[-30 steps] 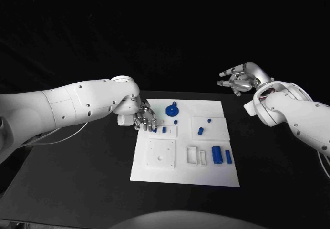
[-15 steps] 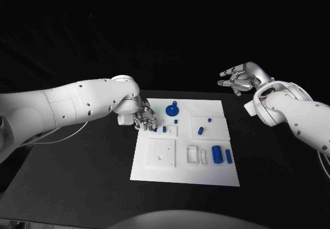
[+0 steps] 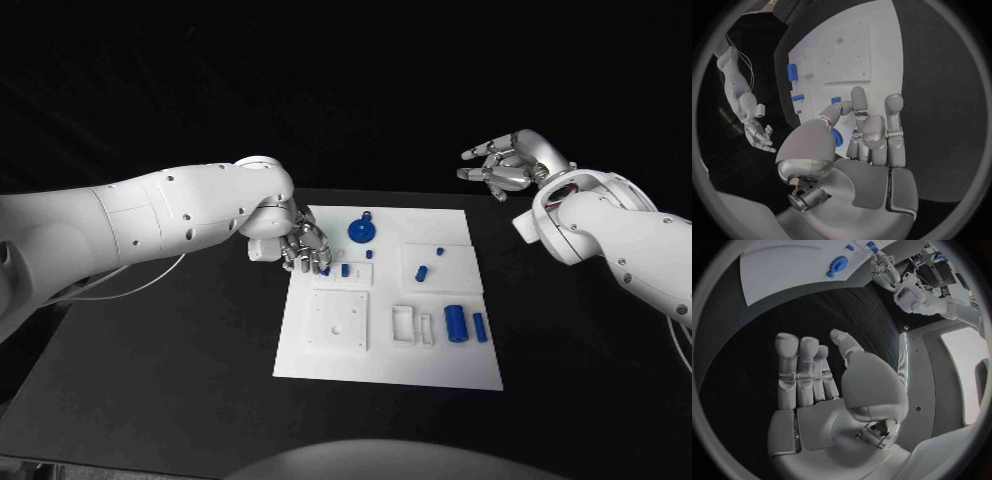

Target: Assemble the parts on the task board

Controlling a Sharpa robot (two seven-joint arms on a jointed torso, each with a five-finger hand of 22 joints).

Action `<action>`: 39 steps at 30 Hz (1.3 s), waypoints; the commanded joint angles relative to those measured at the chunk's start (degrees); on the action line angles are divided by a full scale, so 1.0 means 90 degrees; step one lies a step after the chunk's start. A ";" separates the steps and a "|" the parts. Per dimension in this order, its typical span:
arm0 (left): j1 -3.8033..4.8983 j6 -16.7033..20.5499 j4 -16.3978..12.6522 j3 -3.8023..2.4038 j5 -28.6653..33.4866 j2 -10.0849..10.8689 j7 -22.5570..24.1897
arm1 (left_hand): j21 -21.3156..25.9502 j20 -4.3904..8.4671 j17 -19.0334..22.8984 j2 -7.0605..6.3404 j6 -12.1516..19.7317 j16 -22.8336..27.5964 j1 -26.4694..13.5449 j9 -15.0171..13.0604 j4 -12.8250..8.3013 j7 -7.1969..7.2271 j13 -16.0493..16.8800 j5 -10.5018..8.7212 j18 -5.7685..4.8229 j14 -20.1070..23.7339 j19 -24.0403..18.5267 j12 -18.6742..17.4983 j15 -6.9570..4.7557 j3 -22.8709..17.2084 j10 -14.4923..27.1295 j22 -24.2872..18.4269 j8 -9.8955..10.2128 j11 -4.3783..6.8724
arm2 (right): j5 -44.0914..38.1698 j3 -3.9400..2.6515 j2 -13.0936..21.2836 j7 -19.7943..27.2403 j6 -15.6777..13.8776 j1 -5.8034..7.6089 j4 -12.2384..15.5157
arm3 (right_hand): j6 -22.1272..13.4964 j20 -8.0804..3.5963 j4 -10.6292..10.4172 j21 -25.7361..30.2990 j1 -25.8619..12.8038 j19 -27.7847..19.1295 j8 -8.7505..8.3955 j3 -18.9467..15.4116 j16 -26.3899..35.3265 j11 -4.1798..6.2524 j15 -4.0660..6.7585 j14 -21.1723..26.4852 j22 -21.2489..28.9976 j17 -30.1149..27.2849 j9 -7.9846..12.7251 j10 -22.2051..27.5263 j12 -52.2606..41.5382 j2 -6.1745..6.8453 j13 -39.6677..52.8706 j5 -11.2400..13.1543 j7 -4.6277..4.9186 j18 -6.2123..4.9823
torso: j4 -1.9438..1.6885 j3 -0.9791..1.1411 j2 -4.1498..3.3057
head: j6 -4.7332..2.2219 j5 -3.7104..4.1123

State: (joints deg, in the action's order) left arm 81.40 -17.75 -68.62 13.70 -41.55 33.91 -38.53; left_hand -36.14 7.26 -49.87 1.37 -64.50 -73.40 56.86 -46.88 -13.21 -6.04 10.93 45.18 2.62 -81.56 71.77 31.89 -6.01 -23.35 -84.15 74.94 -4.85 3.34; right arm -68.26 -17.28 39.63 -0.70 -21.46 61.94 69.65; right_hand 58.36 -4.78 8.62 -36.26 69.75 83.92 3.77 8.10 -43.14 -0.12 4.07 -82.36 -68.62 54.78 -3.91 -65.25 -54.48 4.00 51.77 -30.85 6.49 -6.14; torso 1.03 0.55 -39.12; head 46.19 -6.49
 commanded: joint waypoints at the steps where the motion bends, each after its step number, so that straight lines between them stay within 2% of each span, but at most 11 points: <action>1: -0.0003 -0.0160 0.0013 0.0002 0.0096 -0.0020 -0.0119 | -0.0006 -0.0038 -0.0011 0.0044 -0.0909 0.0002 -0.0012 -0.0047 -0.0298 0.0720 0.0002 -0.0059 0.0086 -0.0027 -0.0001 0.0032 -0.0012 -0.0309 -0.0288 0.0106 -0.0034 0.0047 | -0.0051 -0.0002 -0.0004 0.0031 0.0064 -0.0005 0.0003 | 0.0019 -0.0047 -0.0011 -0.0043 -0.0038 0.0319 -0.0023 0.0033 0.0039 0.0020 0.0010 -0.0031 -0.0006 0.0009 0.0009 -0.0005 -0.0018 0.0046 0.0006 -0.0038 -0.0001 -0.0125 | 0.0001 0.0002 -0.0002 | 0.0004 -0.0006; 16: -0.0010 -0.0248 0.0042 0.0002 0.0159 -0.0075 -0.0146 | 0.0033 -0.0046 -0.0033 0.0082 -0.0923 -0.0004 -0.0039 -0.0124 -0.0262 0.0735 0.0025 -0.0194 0.0074 -0.0033 0.0012 0.0059 -0.0010 -0.0234 -0.0289 0.0104 -0.0048 0.0043 | -0.0053 -0.0002 -0.0009 0.0034 0.0065 -0.0013 0.0000 | 0.0019 -0.0047 -0.0011 -0.0043 -0.0038 0.0319 -0.0023 0.0033 0.0039 0.0020 0.0010 -0.0031 -0.0006 0.0009 0.0009 -0.0005 -0.0018 0.0046 0.0006 -0.0038 -0.0001 -0.0125 | 0.0001 0.0002 -0.0001 | 0.0024 -0.0015; 26: -0.0013 -0.0179 0.0075 0.0002 0.0178 -0.0114 -0.0143 | 0.0081 -0.0052 -0.0096 0.0125 -0.0956 -0.0029 -0.0069 -0.0232 -0.0166 0.0762 0.0052 -0.0381 0.0061 -0.0058 0.0051 0.0110 -0.0011 -0.0168 -0.0291 0.0103 -0.0065 0.0052 | -0.0054 -0.0002 -0.0013 0.0036 0.0067 -0.0020 -0.0002 | 0.0020 -0.0047 0.0004 -0.0031 -0.0035 0.0317 -0.0022 0.0047 0.0041 0.0020 0.0010 -0.0029 -0.0001 0.0008 0.0009 0.0000 -0.0009 0.0042 -0.0002 -0.0041 -0.0001 -0.0126 | 0.0002 0.0002 -0.0004 | 0.0028 -0.0017; 33: -0.0019 -0.0139 0.0094 0.0002 0.0206 -0.0141 -0.0125 | 0.0103 -0.0058 -0.0133 0.0177 -0.0976 -0.0047 -0.0101 -0.0306 -0.0075 0.0782 0.0071 -0.0649 0.0052 -0.0079 0.0073 0.0160 -0.0011 -0.0134 -0.0291 0.0102 -0.0079 0.0058 | -0.0054 -0.0002 -0.0016 0.0037 0.0069 -0.0026 -0.0003 | 0.0020 -0.0047 0.0004 -0.0031 -0.0035 0.0317 -0.0022 0.0047 0.0041 0.0020 0.0010 -0.0029 -0.0001 0.0008 0.0009 0.0000 -0.0009 0.0042 -0.0002 -0.0041 -0.0001 -0.0126 | 0.0002 0.0001 -0.0002 | 0.0036 -0.0014; 39: -0.0022 -0.0065 0.0127 0.0002 0.0212 -0.0167 -0.0079 | 0.0122 -0.0053 -0.0173 0.0199 -0.0985 -0.0061 -0.0125 -0.0388 -0.0060 0.0789 0.0077 -0.0664 0.0046 -0.0100 0.0102 0.0193 -0.0015 -0.0173 -0.0292 0.0106 -0.0083 0.0063 | -0.0057 -0.0002 -0.0017 0.0036 0.0069 -0.0029 -0.0002 | 0.0020 -0.0047 0.0014 -0.0033 -0.0037 0.0318 -0.0023 0.0063 0.0042 0.0020 0.0011 -0.0028 -0.0002 0.0008 0.0009 -0.0004 -0.0014 0.0038 0.0003 -0.0048 0.0000 -0.0125 | 0.0003 -0.0001 -0.0001 | 0.0024 -0.0015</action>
State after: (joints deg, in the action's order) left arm 81.46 -18.59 -67.35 13.62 -40.40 32.76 -39.79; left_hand -35.24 6.81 -51.39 2.52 -64.60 -73.62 55.71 -50.25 -13.77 -6.13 11.57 39.21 2.63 -81.91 72.22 33.41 -6.15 -24.72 -84.25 74.92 -5.31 3.23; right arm -68.28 -17.28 39.53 -0.69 -21.44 61.72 69.60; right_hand 58.36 -4.78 8.86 -36.26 69.75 83.92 3.77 8.33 -43.14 -0.12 4.07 -82.36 -68.61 54.78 -3.91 -65.25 -54.48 4.00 51.75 -31.08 6.49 -6.14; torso 1.04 0.57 -39.14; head 46.47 -6.61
